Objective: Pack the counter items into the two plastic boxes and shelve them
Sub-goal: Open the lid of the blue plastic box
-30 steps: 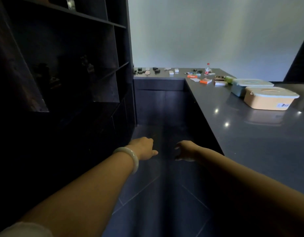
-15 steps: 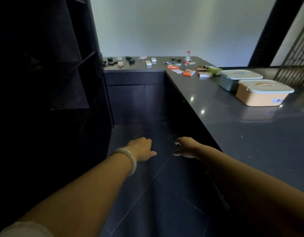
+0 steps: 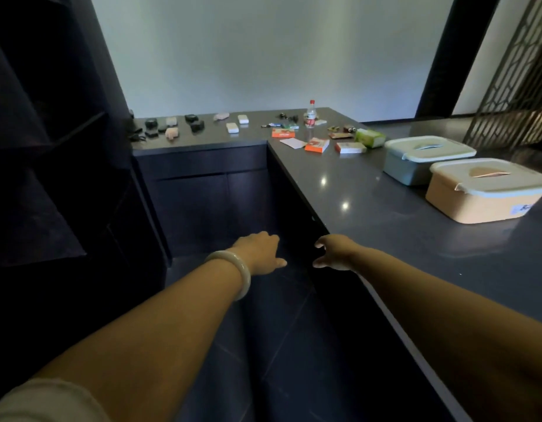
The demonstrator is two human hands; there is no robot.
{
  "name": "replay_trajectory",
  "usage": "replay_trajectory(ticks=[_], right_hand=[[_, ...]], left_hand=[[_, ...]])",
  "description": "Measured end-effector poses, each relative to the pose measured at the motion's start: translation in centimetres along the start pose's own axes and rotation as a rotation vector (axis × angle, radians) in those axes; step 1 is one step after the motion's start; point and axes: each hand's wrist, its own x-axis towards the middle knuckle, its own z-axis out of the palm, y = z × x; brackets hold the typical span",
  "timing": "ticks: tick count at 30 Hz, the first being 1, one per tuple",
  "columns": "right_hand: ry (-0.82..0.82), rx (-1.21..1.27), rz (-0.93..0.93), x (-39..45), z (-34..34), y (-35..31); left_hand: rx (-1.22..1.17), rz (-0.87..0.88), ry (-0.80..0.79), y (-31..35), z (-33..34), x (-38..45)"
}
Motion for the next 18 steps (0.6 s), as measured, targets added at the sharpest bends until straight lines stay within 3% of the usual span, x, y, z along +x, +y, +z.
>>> replay_trajectory(ticks=[8, 18], right_hand=[[0.025, -0.009, 0.126, 13.0, -4.2, 4.4], [0.111, 0.104, 0.450, 25.3, -9.6, 9.8]], left_hand=[[0.043, 0.197, -0.058, -0.9, -3.1, 16.5], [0.109, 0.497, -0.097, -1.9, -6.8, 37.2]])
